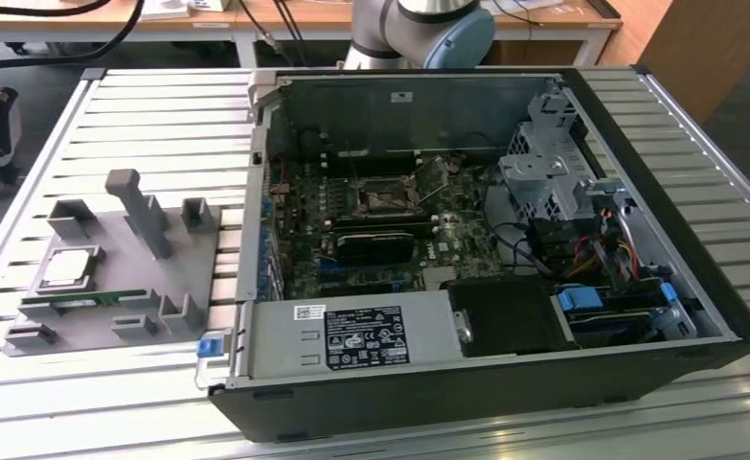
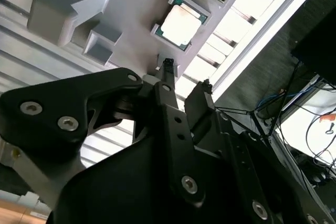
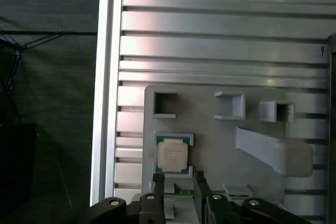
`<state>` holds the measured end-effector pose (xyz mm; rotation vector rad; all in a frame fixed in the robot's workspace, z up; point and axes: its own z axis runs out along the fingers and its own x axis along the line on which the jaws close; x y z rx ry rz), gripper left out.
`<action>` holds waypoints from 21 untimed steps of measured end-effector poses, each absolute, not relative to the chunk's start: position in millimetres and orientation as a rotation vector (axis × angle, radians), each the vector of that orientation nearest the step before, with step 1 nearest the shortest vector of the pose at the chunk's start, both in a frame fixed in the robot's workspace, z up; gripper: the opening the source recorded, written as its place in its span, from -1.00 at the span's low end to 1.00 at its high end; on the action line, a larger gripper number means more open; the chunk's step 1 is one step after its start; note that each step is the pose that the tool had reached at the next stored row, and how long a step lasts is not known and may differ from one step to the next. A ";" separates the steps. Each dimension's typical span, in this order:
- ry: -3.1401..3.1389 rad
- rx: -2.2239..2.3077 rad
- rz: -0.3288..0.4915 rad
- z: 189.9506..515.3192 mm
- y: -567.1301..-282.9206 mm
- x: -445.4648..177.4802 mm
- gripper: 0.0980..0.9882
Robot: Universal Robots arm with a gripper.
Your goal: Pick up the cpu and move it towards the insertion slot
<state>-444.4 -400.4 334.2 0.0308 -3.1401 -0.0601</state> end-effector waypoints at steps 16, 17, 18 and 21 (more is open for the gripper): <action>-3.140 0.031 -0.060 312.7 -404.3 -444.8 0.49; -3.140 0.031 -0.060 310.9 -404.7 -444.8 0.49; -3.140 0.031 -0.060 309.2 -404.9 -444.9 0.49; -3.140 0.031 -0.060 304.1 -405.6 -444.9 0.49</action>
